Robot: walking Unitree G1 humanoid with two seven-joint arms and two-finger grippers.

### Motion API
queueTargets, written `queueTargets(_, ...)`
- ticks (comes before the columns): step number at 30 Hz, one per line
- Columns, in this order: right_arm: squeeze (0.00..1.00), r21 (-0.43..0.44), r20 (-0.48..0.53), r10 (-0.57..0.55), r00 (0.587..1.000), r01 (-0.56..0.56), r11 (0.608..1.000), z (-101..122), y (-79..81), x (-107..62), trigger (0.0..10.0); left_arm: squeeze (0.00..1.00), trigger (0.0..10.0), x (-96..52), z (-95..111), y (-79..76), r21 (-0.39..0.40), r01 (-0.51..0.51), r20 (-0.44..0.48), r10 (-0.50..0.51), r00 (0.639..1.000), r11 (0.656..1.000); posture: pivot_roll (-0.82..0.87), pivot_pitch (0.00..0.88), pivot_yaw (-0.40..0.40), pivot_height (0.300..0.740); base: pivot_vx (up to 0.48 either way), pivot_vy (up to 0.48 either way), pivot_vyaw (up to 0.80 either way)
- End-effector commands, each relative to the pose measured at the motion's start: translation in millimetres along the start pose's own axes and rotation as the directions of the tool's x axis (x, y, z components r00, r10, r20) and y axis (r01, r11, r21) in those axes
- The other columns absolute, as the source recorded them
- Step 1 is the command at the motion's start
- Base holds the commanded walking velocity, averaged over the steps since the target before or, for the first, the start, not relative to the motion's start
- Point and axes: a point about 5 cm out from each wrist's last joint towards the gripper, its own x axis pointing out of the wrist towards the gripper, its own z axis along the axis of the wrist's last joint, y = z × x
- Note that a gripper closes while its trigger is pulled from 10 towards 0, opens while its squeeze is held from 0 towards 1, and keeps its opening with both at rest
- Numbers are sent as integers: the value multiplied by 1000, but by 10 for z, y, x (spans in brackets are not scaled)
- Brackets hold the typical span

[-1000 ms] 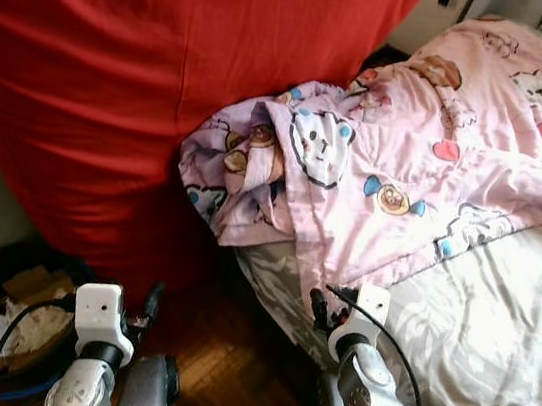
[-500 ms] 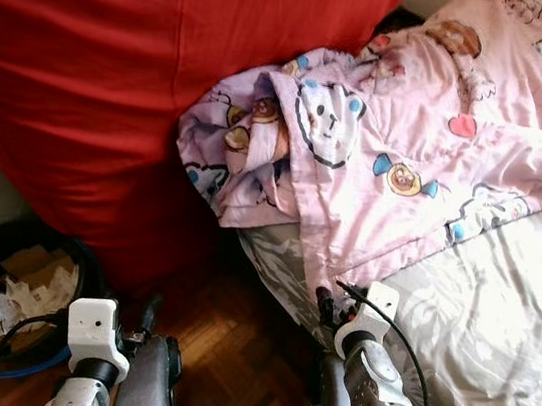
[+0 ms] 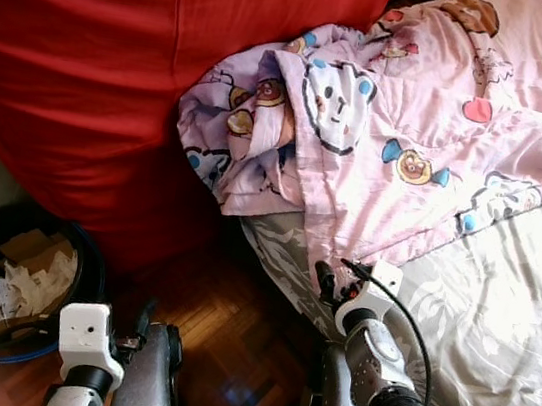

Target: Clean up the room

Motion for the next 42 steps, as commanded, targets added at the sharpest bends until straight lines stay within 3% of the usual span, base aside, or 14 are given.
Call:
queueTargets(1,0,3,-46,-10,999,10,1000,-101,-11,-24,10000,0,10000,-66,-64,0,1,-3,-41,3,999,1000,140,341,-40,570,0,0,0)
queueTargets(10,0,40,-42,-4,999,6,999,-80,-8,-15,10000,0,10000,-152,-55,-10,1,-10,-55,10,998,1000,158,364,-45,570,0,0,0)
queueTargets(12,0,37,-42,3,999,-1,999,-68,11,-6,3020,0,10000,-171,-58,-2,2,-15,-57,15,998,1000,162,367,-47,570,0,0,0)
queueTargets(13,0,40,-39,12,999,-11,999,-62,28,-1,0,0,10000,-182,-66,7,6,-19,-61,20,998,1000,162,367,-47,570,0,0,0)
queueTargets(42,0,35,-43,51,998,-50,998,-41,87,18,0,0,10000,-158,-96,6,26,-35,-70,37,997,999,157,367,-71,570,0,0,0)
